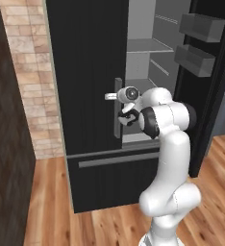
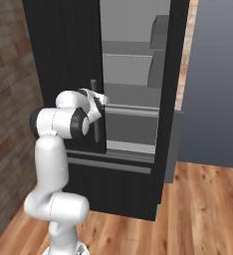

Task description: Place one of the steaks on the plate and the other in the bowl. Then place the bowl in the fridge.

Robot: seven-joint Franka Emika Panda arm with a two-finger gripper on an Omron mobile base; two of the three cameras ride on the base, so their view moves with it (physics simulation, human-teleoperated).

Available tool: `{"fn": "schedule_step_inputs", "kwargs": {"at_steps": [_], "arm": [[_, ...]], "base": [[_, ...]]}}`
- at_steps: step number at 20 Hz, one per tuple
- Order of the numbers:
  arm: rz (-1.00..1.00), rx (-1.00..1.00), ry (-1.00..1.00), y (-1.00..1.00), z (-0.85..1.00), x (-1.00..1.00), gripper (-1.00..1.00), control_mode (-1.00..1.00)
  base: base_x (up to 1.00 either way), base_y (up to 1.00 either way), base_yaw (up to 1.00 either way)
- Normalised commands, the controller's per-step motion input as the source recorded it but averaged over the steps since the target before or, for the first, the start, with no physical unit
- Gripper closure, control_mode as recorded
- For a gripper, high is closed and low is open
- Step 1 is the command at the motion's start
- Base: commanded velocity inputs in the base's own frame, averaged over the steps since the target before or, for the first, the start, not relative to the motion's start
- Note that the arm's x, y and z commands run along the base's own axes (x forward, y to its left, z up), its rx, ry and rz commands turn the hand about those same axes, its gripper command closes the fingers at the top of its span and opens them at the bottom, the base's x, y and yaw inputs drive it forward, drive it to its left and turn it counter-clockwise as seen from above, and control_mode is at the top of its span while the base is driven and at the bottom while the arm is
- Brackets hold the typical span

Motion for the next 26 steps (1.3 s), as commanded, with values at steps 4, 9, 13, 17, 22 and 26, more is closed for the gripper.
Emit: {"fn": "schedule_step_inputs", "kwargs": {"at_steps": [4,9,13,17,22,26], "arm": [[-0.01,0.00,0.00,0.01,0.00,0.03,1.00,-1.00],[-0.11,0.00,0.00,0.00,0.00,-0.47,1.00,-1.00],[-0.15,0.00,0.00,0.10,0.00,-0.77,1.00,-1.00],[-0.17,-0.03,0.00,0.37,0.00,-0.88,1.00,-1.00],[-0.22,-0.08,0.01,0.50,0.00,-0.92,1.00,-1.00],[-0.18,-0.04,0.01,0.21,0.00,-1.00,1.00,-1.00]], "base": [[0.00,0.00,0.00],[0.00,0.00,0.00],[0.00,0.00,0.00],[0.00,0.00,0.00],[0.00,0.00,0.00],[0.00,0.00,0.00]]}}
